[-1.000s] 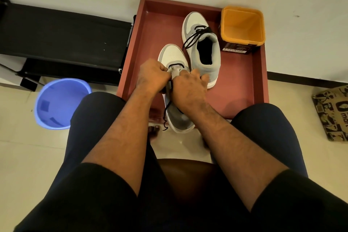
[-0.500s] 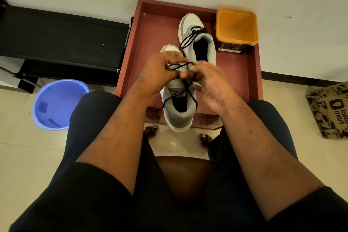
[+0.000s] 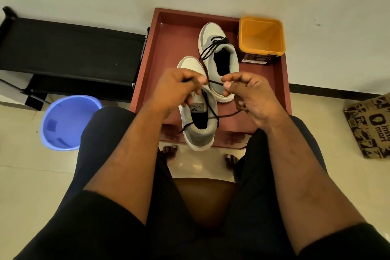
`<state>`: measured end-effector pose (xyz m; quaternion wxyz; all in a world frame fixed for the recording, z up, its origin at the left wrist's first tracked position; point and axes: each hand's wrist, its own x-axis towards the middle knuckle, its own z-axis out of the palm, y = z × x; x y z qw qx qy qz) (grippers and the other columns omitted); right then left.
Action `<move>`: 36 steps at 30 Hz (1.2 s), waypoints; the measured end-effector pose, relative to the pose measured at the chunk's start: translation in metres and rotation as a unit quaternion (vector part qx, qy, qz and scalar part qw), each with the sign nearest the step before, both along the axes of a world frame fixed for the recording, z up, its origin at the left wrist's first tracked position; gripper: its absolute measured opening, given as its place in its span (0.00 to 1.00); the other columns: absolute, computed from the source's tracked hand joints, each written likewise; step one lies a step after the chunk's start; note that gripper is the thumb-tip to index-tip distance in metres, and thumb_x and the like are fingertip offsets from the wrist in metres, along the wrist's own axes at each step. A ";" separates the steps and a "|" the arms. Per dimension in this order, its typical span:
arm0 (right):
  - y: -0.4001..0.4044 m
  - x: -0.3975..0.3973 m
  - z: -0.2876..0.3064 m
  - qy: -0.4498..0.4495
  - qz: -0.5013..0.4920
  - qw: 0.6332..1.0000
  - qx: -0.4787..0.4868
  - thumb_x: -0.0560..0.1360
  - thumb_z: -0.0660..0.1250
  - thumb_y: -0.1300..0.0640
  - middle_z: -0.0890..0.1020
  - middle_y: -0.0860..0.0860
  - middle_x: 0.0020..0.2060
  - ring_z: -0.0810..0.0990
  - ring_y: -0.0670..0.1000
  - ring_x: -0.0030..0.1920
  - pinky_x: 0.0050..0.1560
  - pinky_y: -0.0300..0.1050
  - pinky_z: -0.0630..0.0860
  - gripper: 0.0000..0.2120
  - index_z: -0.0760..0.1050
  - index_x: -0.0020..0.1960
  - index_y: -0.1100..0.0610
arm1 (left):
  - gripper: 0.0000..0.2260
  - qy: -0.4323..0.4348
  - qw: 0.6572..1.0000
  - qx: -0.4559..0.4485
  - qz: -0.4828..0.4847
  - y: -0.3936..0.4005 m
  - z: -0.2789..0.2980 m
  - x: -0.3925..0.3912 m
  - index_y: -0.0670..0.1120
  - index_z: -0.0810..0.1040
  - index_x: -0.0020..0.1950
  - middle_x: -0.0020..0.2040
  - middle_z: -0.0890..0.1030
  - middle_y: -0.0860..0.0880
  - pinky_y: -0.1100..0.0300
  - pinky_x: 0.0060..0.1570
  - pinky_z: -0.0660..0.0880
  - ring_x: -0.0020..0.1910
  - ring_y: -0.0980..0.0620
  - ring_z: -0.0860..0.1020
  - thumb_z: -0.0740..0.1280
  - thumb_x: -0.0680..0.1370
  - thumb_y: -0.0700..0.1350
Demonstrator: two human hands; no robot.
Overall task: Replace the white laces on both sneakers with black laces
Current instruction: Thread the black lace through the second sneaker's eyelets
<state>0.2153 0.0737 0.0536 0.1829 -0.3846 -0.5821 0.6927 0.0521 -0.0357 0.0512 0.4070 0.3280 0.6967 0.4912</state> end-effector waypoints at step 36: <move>0.011 -0.014 -0.021 -0.040 0.012 0.991 0.124 0.73 0.72 0.62 0.80 0.47 0.28 0.74 0.42 0.29 0.29 0.32 0.70 0.04 0.81 0.40 0.56 | 0.04 0.152 0.983 -0.096 -0.025 -0.007 0.005 -0.022 0.49 0.86 0.45 0.41 0.85 0.53 0.60 0.53 0.78 0.44 0.58 0.82 0.76 0.71 0.44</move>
